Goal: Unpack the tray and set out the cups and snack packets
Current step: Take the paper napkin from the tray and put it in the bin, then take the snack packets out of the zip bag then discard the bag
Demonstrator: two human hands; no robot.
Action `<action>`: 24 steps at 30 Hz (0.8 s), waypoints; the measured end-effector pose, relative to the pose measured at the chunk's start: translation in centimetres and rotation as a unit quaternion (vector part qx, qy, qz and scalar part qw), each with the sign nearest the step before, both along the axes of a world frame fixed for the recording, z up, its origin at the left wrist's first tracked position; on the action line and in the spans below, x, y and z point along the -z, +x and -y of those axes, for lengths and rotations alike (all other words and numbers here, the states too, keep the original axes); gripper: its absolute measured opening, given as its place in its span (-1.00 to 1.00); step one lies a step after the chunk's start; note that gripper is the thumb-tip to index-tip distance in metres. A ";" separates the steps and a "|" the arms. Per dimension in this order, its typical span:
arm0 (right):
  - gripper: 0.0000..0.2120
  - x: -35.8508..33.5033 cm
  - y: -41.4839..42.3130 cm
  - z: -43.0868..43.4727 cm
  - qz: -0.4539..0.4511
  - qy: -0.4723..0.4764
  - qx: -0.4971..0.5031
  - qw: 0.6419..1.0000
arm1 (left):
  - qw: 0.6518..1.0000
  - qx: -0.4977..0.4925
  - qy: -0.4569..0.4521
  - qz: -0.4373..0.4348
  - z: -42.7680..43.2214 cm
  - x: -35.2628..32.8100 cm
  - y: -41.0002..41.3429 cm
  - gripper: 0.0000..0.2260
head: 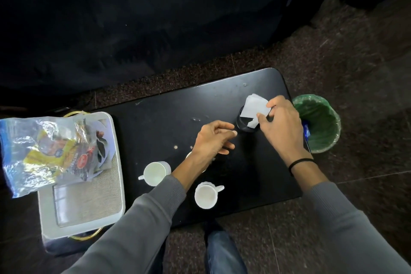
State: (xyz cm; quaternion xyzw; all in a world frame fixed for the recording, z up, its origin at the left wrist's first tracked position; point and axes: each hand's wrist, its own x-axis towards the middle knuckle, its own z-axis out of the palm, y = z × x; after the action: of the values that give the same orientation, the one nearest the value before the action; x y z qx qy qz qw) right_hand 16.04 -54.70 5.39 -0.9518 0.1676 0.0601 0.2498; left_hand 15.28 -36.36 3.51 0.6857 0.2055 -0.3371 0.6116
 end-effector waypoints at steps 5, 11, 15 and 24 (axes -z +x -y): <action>-0.80 -1.7 -1.2 -3.2 0.004 -0.001 -0.039 0.999 | 1.000 -0.027 -0.012 0.008 -1.7 -0.8 -0.9 -0.83; -0.89 -2.4 -2.5 -9.3 -0.019 0.016 -0.137 0.990 | 0.998 -0.065 -0.014 0.023 -6.6 -1.3 -2.2 -0.84; -0.88 -2.7 -3.0 -14.9 -0.033 0.026 -0.195 0.980 | 0.995 -0.094 0.002 0.038 -11.7 -1.3 -3.3 -0.85; -0.93 -1.7 -2.9 -31.5 -0.037 0.055 -0.306 0.950 | 0.979 -0.192 0.047 0.052 -27.5 -1.9 -5.9 -0.84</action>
State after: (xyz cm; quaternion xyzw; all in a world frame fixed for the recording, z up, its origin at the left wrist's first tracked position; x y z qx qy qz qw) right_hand 13.11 -23.17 7.08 -0.9394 -0.1261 0.1776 0.2647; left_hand 9.36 -8.87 5.45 0.6781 0.3168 -0.1668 0.6418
